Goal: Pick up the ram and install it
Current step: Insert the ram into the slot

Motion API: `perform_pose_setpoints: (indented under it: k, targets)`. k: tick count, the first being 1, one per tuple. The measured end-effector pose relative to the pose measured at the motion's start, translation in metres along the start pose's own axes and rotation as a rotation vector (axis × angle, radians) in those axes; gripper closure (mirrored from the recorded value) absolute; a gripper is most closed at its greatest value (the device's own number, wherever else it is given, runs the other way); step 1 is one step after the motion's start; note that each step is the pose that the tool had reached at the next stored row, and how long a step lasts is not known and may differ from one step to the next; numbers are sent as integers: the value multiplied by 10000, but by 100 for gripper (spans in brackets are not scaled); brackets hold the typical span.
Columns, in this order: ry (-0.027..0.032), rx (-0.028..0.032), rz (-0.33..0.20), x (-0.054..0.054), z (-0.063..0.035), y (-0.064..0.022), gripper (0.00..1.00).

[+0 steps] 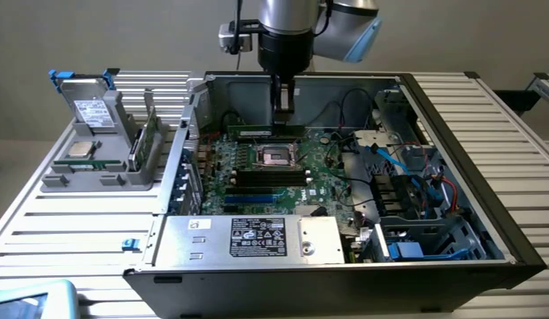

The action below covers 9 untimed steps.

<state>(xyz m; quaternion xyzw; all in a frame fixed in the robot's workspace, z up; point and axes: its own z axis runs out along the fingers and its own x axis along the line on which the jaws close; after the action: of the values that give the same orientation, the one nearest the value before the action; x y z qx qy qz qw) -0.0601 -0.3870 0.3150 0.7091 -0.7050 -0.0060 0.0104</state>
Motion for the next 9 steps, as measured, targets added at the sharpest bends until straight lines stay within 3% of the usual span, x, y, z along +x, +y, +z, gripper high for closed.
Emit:
perform_pose_setpoints:
  k: [9]
  targets:
    - [-1,1,2,74,165,-18,87]
